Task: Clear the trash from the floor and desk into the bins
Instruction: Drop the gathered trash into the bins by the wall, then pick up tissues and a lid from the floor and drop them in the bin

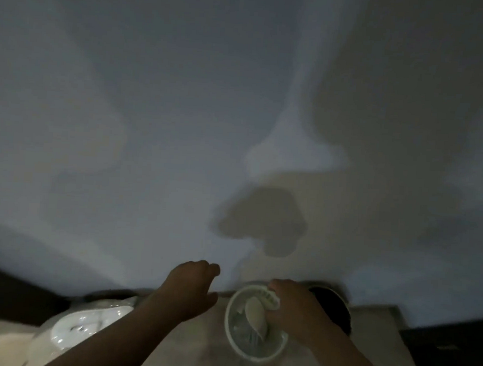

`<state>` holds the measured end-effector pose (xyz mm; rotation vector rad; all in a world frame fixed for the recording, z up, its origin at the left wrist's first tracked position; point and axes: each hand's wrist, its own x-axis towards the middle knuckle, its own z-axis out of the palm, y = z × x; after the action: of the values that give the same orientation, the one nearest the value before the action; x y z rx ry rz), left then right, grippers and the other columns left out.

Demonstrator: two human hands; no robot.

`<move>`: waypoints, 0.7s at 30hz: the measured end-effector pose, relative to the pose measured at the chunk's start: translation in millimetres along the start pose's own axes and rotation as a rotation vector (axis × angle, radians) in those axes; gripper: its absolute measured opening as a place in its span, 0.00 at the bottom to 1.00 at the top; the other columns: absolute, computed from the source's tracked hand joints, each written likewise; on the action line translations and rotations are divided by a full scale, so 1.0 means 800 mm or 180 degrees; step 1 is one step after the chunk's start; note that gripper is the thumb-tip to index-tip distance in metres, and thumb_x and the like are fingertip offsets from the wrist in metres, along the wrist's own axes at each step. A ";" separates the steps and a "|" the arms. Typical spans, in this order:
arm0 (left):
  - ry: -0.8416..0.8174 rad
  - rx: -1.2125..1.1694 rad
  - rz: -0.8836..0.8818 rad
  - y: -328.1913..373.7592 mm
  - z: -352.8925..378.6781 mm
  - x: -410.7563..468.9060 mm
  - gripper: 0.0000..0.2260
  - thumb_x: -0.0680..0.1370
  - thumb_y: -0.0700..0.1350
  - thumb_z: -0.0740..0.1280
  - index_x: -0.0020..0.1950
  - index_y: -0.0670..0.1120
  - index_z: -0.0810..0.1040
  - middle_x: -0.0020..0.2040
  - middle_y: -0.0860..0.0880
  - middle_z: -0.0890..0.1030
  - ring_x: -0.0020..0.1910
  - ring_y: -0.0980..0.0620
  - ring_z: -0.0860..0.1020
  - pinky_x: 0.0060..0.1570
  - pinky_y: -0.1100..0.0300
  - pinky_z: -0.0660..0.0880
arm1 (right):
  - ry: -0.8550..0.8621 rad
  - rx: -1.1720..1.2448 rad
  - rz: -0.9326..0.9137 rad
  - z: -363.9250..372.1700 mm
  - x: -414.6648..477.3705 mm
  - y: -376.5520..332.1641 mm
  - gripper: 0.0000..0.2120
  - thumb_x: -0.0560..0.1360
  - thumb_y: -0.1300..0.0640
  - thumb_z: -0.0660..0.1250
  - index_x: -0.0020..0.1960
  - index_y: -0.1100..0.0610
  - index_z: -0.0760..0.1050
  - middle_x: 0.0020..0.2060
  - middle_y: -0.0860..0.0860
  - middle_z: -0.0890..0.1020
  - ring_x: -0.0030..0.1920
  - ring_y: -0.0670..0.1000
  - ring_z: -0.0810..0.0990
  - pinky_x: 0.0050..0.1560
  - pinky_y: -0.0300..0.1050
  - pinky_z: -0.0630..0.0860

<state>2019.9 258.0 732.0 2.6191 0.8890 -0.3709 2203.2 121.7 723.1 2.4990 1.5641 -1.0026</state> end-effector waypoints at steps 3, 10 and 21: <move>0.0222 -0.0141 -0.0377 -0.077 -0.010 -0.083 0.21 0.77 0.56 0.64 0.68 0.51 0.69 0.62 0.50 0.75 0.60 0.50 0.74 0.59 0.57 0.72 | 0.0011 -0.0093 -0.0487 -0.001 -0.005 -0.116 0.23 0.74 0.49 0.67 0.66 0.54 0.69 0.60 0.52 0.74 0.60 0.53 0.73 0.52 0.41 0.68; 0.0827 -0.0519 -0.1537 -0.253 -0.013 -0.328 0.19 0.75 0.55 0.64 0.65 0.54 0.71 0.59 0.53 0.77 0.59 0.51 0.75 0.56 0.59 0.71 | 0.0159 -0.0560 -0.1749 0.054 -0.024 -0.400 0.24 0.72 0.46 0.68 0.66 0.50 0.71 0.59 0.47 0.76 0.57 0.49 0.75 0.55 0.41 0.71; 0.1664 -0.1120 -0.3287 -0.390 0.036 -0.588 0.21 0.76 0.57 0.63 0.68 0.55 0.69 0.62 0.57 0.76 0.60 0.56 0.75 0.56 0.64 0.70 | -0.0437 -0.1429 -0.3408 0.170 -0.061 -0.734 0.18 0.70 0.47 0.67 0.57 0.52 0.75 0.52 0.49 0.78 0.52 0.51 0.77 0.52 0.46 0.75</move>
<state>1459.4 226.5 796.0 1.7503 2.2083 0.2480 1642.1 326.1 818.1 1.1916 2.7132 -0.6726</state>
